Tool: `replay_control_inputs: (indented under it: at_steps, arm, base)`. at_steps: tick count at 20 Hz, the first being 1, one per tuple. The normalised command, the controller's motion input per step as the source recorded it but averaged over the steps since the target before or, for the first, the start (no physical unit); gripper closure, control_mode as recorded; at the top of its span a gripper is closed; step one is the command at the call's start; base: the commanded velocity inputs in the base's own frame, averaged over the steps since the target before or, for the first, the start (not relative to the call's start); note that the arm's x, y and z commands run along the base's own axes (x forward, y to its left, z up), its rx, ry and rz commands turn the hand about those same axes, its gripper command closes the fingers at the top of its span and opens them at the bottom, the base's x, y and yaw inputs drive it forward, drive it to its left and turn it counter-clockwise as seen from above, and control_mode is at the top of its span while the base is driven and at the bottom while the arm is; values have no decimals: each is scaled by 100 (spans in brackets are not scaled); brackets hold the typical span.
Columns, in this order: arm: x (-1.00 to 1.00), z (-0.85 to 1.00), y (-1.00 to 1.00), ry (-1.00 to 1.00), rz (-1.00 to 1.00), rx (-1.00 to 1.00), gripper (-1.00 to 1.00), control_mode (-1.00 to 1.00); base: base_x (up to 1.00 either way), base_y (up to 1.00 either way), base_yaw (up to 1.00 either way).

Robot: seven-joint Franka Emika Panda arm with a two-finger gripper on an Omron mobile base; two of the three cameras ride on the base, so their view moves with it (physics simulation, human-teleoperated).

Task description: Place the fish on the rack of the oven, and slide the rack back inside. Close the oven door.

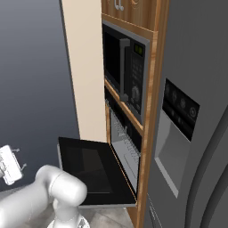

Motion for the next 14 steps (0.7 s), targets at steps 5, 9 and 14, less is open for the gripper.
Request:
replay_control_inputs:
  at_steps: [5,9,14]
  arm:
    - [37,-66,1,25,-7,-3,-100,-100]
    - [41,-96,-1,26,-1,-8,-100,-100]
    - [26,-100,0,23,0,-13,-100,-100]
  base:
    - [0,0,0]
    - [0,0,0]
    - [0,0,0]
